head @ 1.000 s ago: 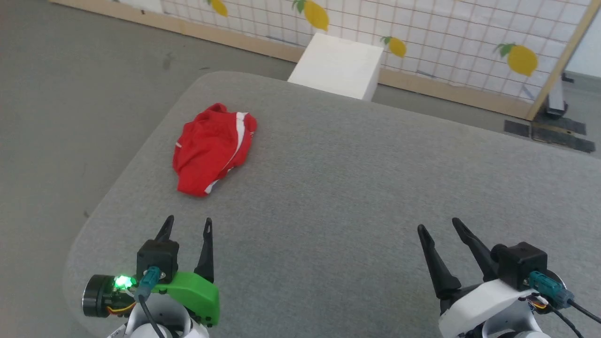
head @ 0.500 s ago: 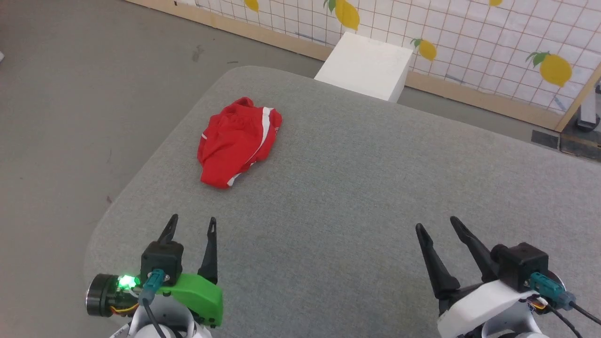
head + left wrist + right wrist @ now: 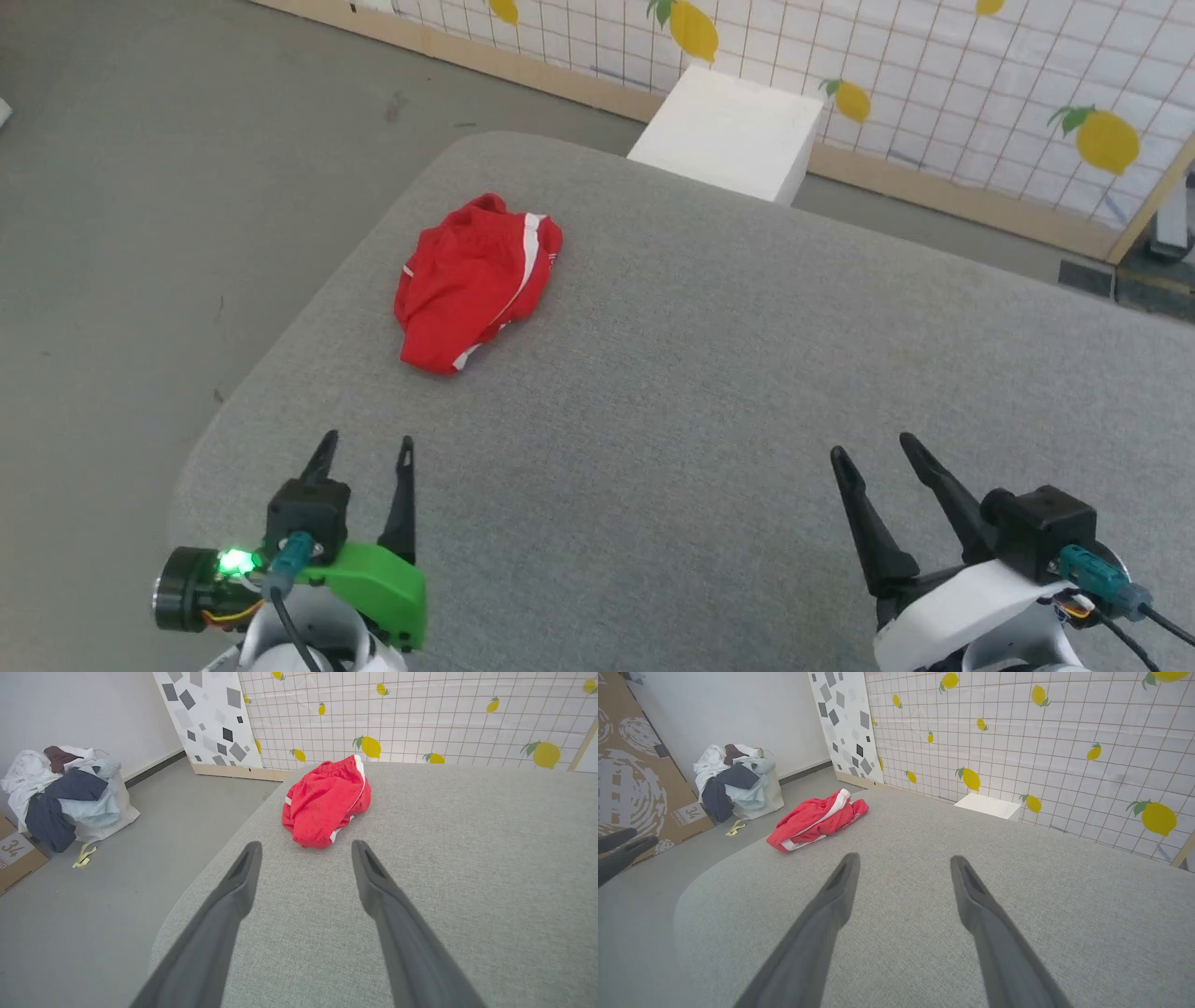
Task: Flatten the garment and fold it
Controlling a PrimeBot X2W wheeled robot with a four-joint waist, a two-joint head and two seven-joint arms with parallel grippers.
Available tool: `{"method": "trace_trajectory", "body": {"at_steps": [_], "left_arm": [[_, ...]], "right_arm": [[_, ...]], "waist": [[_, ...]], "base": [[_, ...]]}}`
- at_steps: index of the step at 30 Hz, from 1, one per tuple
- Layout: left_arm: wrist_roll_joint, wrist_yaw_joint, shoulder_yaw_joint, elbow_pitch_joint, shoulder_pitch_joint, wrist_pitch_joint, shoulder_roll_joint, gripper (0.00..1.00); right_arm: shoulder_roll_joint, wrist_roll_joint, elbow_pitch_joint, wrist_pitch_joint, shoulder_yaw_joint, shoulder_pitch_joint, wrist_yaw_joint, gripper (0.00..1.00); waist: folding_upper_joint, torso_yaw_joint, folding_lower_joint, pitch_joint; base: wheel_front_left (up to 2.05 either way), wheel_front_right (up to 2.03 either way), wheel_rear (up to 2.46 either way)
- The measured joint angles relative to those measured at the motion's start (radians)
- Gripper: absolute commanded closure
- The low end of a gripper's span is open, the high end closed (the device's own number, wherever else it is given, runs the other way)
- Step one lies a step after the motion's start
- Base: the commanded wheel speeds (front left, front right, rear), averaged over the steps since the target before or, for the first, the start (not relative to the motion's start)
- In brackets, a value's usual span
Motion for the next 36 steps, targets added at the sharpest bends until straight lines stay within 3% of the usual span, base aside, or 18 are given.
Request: {"method": "trace_trajectory", "body": {"at_steps": [7,16,21,28,36], "left_arm": [[-0.017,-0.023,0.022,0.040,-0.101,0.056,0.043,0.00],[-0.071,-0.135,0.031,0.192,-0.400,0.128,0.117,0.00],[-0.098,-0.174,0.010,0.299,-0.569,0.173,0.169,0.00],[-0.181,-0.189,-0.114,0.441,-0.753,0.249,0.238,0.00],[-0.375,-0.193,-0.306,0.575,-0.867,0.383,0.328,0.00]], "right_arm": [[-0.012,-0.011,-0.053,0.023,-0.011,-0.006,0.000,0.00],[-0.040,-0.045,-0.141,0.056,-0.041,-0.052,0.000,0.00],[-0.058,-0.065,-0.181,0.066,-0.052,-0.069,0.000,0.00],[-0.066,-0.083,-0.214,0.066,-0.063,-0.092,0.000,0.00],[-0.065,-0.094,-0.230,0.065,-0.064,-0.107,0.000,0.00]], "waist": [[0.0000,-0.021,0.0000,0.060],[0.0000,-0.056,0.0001,0.197],[0.0000,-0.077,0.0002,0.280],[0.0000,-0.111,0.0003,0.391],[0.0000,-0.162,0.0003,0.478]], "base": [[0.00,0.00,0.00],[0.00,0.00,0.00],[0.00,0.00,0.00],[0.00,0.00,0.00],[0.00,0.00,0.00]]}}
